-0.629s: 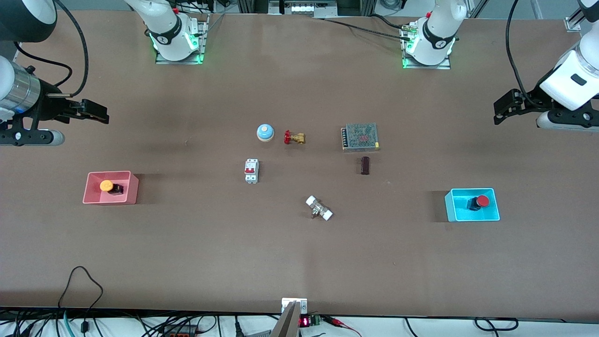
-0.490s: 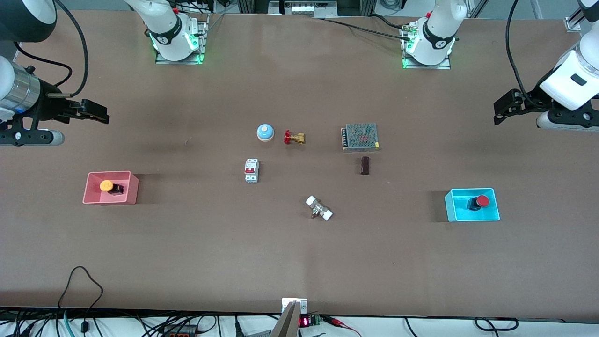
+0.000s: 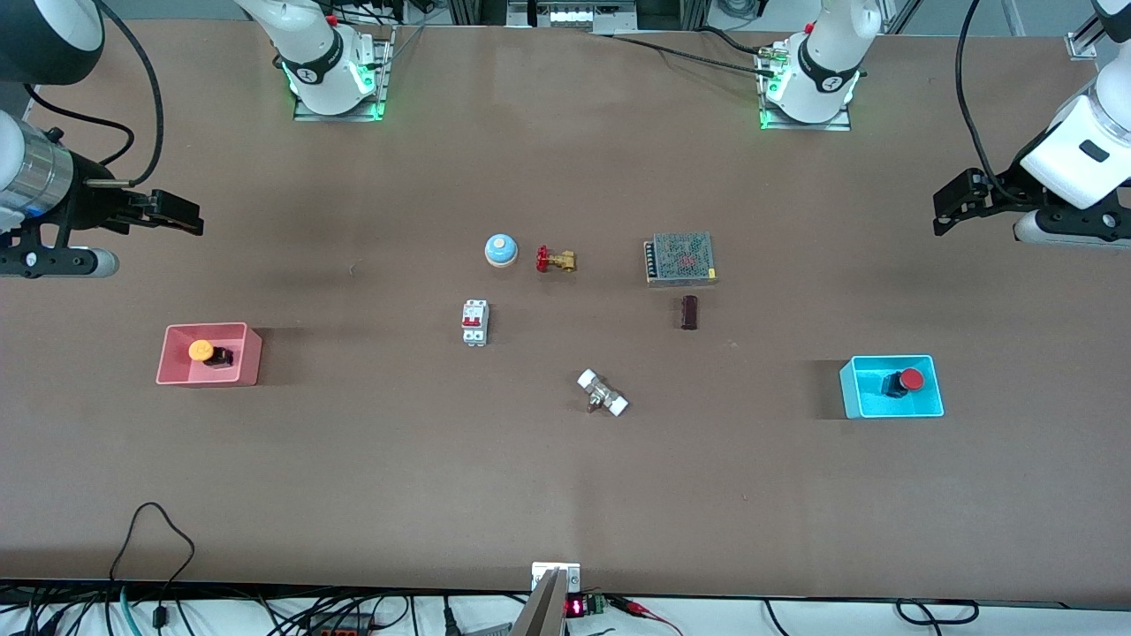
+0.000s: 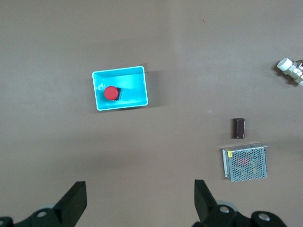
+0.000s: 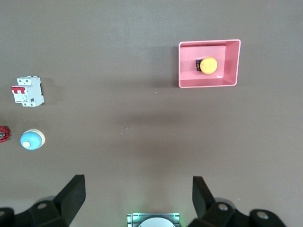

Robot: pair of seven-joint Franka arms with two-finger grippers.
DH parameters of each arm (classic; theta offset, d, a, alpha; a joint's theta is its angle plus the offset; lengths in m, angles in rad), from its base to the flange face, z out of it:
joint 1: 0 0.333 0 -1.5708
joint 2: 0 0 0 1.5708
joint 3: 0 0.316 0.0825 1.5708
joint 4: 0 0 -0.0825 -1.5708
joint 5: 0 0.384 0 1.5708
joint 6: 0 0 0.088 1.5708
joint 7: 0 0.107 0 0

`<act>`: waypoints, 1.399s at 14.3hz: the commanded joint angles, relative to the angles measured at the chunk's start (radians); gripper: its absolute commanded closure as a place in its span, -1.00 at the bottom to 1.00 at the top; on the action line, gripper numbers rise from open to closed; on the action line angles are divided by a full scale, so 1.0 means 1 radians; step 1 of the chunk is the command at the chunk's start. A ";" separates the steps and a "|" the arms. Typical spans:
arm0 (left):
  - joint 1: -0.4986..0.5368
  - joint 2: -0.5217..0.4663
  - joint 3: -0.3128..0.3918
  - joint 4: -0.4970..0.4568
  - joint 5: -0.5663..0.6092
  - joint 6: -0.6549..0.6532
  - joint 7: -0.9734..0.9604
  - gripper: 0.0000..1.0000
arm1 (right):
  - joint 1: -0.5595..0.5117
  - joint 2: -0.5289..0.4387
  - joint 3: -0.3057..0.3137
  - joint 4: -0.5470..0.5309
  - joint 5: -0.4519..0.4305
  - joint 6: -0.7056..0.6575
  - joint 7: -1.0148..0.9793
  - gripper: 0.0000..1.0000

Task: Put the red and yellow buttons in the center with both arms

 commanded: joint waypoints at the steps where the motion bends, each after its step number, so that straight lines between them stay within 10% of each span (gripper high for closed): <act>1: 0.006 0.016 -0.001 0.017 -0.019 -0.011 0.015 -1.00 | -0.013 0.043 0.001 0.028 -0.025 0.010 -0.023 -1.00; 11: 0.070 0.299 0.019 0.187 -0.002 -0.038 0.008 -1.00 | -0.114 0.141 0.002 -0.147 -0.163 0.349 -0.132 -1.00; 20: 0.116 0.560 0.020 0.097 0.081 0.324 0.012 -1.00 | -0.211 0.188 0.002 -0.462 -0.166 0.892 -0.210 -1.00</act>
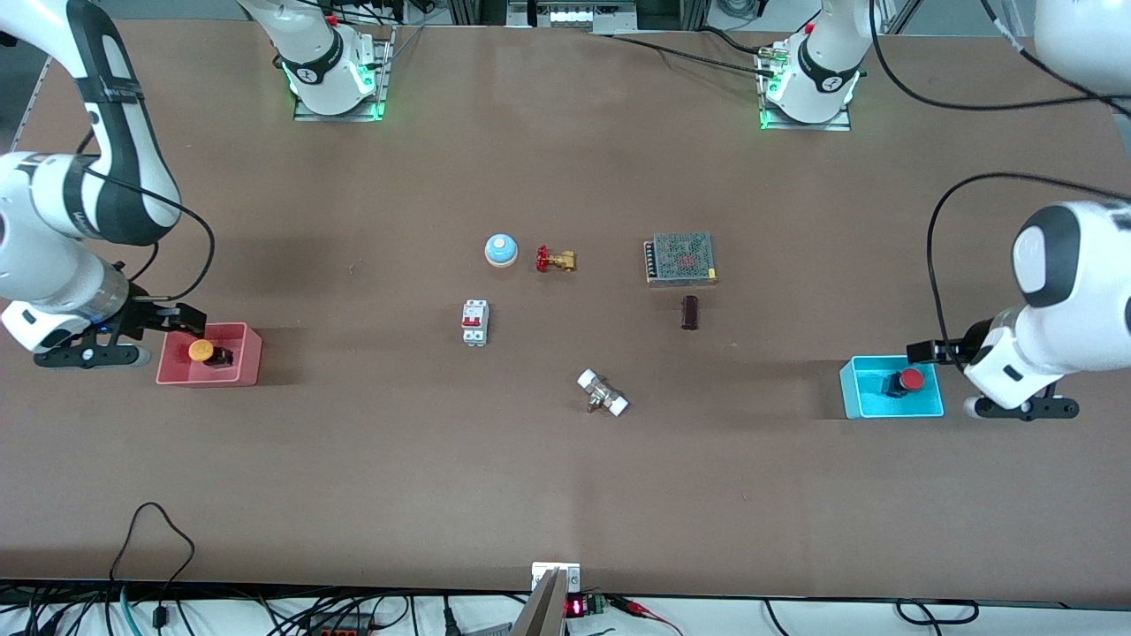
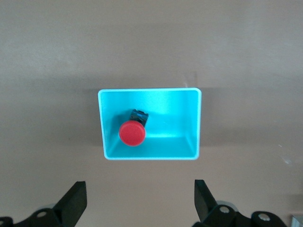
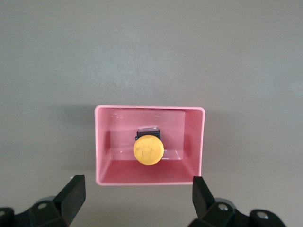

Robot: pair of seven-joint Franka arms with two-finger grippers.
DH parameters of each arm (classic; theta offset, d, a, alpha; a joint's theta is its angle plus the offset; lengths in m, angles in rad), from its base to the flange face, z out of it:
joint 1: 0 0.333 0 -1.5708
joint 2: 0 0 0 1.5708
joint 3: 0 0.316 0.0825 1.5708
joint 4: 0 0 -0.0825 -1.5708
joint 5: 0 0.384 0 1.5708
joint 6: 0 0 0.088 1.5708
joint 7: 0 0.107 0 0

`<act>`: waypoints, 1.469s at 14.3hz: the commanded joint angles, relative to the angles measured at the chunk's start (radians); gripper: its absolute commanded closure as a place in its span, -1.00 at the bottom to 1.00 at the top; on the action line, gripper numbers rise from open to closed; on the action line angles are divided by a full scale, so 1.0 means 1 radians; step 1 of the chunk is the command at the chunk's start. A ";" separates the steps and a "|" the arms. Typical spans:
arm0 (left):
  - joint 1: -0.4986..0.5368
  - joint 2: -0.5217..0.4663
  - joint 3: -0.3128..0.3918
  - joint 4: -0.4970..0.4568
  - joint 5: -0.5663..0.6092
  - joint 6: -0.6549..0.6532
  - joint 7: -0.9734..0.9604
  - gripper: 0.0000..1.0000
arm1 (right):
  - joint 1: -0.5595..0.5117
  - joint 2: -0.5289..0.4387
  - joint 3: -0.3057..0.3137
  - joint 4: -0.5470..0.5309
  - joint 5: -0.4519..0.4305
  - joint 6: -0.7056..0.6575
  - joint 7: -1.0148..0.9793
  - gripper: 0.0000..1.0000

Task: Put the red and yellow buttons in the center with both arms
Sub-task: 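Lower the right gripper to the yellow button while the left gripper reaches the red button, then close the right gripper on the yellow button while the left gripper grasps the red button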

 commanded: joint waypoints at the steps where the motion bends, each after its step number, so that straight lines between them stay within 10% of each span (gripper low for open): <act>1: 0.019 0.030 -0.003 -0.075 0.020 0.147 0.016 -1.00 | -0.033 0.032 0.012 -0.036 -0.012 0.080 -0.042 -1.00; 12: 0.039 0.122 -0.001 -0.135 0.020 0.326 0.061 -0.63 | -0.046 0.168 0.012 -0.031 -0.047 0.211 -0.068 -1.00; 17: 0.036 0.120 -0.001 -0.135 0.020 0.320 0.061 0.30 | -0.059 0.193 0.010 -0.031 -0.049 0.235 -0.070 -1.00; 21: 0.042 0.107 0.000 -0.121 0.020 0.307 0.102 0.42 | -0.063 0.196 0.012 -0.029 -0.052 0.237 -0.068 -1.00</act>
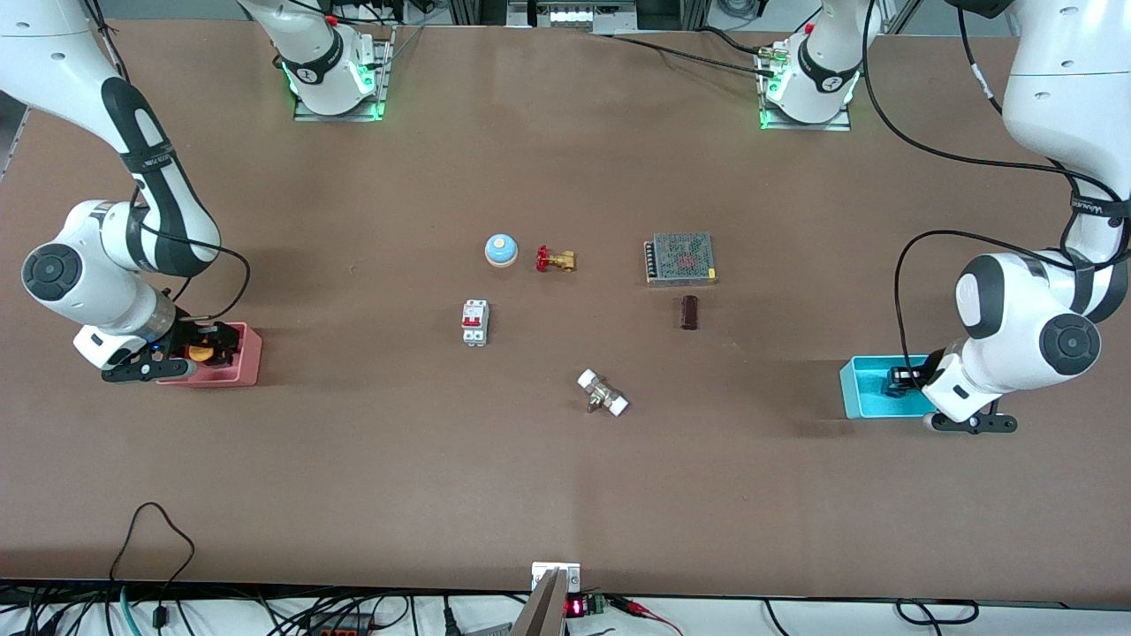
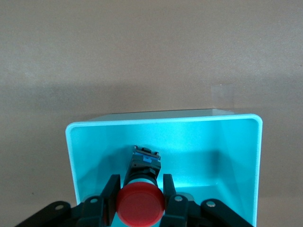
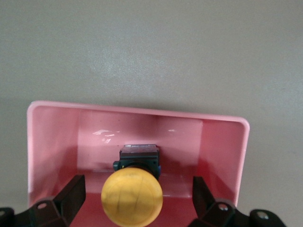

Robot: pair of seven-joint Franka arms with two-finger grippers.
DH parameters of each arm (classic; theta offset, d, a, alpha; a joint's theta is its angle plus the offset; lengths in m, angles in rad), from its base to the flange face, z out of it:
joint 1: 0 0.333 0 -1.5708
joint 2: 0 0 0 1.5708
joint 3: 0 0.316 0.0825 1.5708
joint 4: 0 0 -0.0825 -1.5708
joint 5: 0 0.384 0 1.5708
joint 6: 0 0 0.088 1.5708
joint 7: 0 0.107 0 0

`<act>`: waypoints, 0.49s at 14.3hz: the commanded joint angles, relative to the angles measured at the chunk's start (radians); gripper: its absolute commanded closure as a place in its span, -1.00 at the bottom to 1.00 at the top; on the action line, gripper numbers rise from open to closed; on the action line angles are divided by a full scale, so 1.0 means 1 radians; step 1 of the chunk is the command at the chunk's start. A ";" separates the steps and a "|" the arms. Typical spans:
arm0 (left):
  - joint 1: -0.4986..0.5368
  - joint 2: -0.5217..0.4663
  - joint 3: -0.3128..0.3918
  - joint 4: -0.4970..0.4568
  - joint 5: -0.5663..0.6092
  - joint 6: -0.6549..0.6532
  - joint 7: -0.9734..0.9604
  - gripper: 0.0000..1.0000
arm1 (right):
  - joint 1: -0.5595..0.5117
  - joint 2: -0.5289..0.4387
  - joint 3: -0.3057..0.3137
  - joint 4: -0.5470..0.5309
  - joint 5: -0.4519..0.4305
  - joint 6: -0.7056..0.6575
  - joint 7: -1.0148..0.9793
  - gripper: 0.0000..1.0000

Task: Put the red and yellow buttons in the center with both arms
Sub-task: 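Close the right gripper on the yellow button while the left gripper grasps the red button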

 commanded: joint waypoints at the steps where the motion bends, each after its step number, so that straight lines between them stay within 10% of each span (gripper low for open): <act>1: 0.006 -0.043 0.000 0.000 0.017 -0.011 0.039 0.42 | -0.019 0.005 0.010 0.003 -0.020 0.014 -0.007 -1.00; 7: -0.064 -0.067 -0.011 0.262 0.014 -0.397 0.026 0.41 | -0.021 0.013 0.012 0.005 -0.020 0.031 -0.007 -0.41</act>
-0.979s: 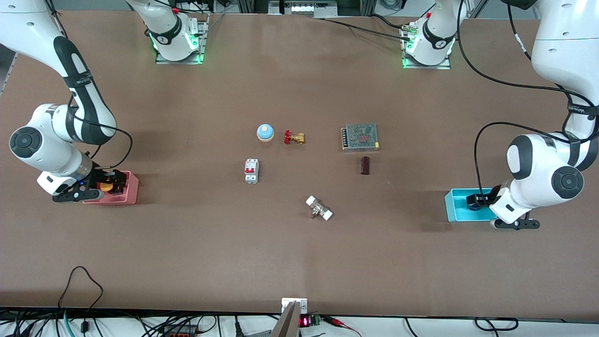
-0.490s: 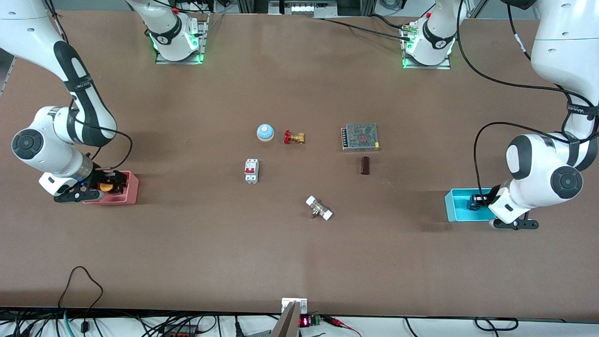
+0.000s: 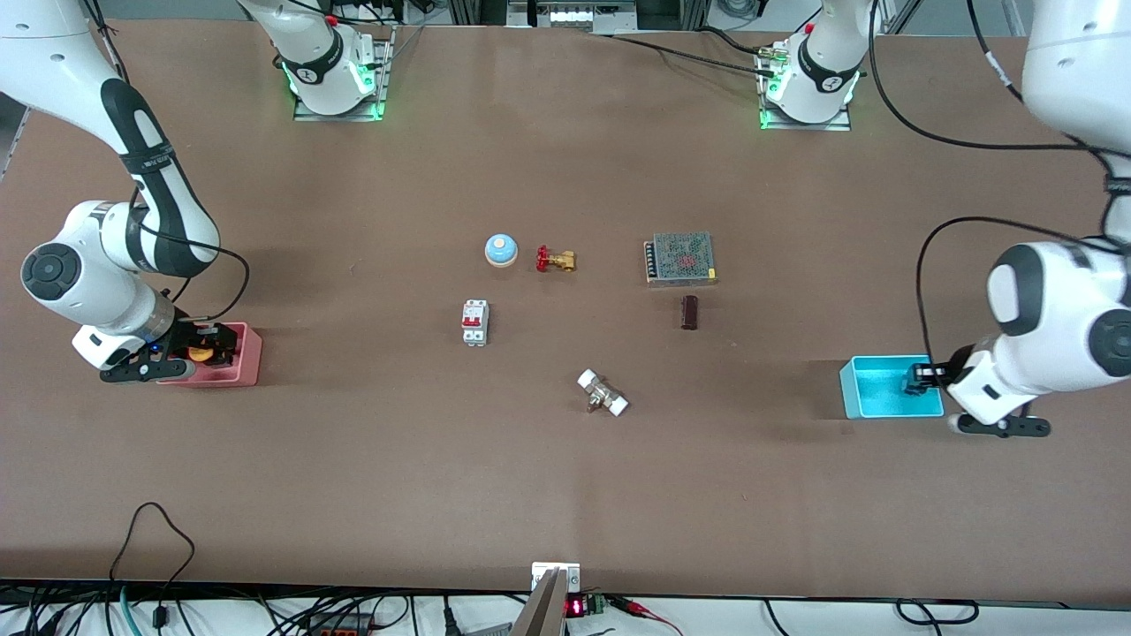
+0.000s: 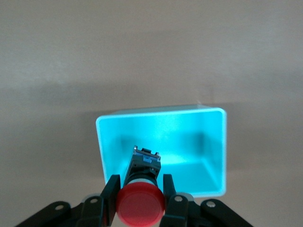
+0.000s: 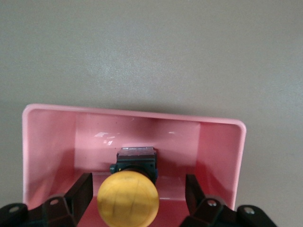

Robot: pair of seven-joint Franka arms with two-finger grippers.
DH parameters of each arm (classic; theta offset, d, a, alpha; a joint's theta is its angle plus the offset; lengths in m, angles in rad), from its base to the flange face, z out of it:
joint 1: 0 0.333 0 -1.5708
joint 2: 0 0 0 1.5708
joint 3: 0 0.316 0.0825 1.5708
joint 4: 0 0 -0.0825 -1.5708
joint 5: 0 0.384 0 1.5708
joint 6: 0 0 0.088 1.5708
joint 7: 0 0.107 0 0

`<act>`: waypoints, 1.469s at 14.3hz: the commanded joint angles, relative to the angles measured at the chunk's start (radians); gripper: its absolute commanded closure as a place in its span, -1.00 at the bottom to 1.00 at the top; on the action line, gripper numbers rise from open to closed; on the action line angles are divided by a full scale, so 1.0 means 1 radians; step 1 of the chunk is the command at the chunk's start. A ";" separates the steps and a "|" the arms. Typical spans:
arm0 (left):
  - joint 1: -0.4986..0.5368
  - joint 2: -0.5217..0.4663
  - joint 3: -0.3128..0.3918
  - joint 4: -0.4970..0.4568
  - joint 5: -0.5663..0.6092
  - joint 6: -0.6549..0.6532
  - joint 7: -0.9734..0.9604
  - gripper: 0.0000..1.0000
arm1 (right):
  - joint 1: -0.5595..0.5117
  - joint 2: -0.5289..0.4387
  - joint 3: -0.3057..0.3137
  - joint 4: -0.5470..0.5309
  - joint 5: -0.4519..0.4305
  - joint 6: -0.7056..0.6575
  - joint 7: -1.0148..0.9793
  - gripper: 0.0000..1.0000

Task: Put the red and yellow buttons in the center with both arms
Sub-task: 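Close the right gripper on the yellow button while the left gripper grasps the red button, then carry the red button with the left gripper toward the table center and release it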

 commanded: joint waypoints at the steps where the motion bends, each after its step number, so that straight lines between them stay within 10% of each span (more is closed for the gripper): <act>1: -0.070 -0.001 -0.003 0.116 0.014 -0.155 -0.016 0.42 | -0.016 0.008 0.012 0.006 -0.020 0.015 -0.006 -0.18; 7: -0.306 0.027 -0.020 0.120 -0.101 -0.156 -0.428 0.40 | -0.016 0.013 0.012 0.006 -0.020 0.010 -0.005 0.78; 15: -0.510 0.182 -0.013 0.098 -0.139 0.180 -0.913 0.40 | -0.006 -0.170 0.032 0.012 -0.014 -0.218 -0.025 0.83; 21: -0.514 0.210 -0.010 0.060 -0.097 0.277 -0.941 0.29 | 0.039 -0.257 0.234 0.009 -0.003 -0.398 0.260 0.81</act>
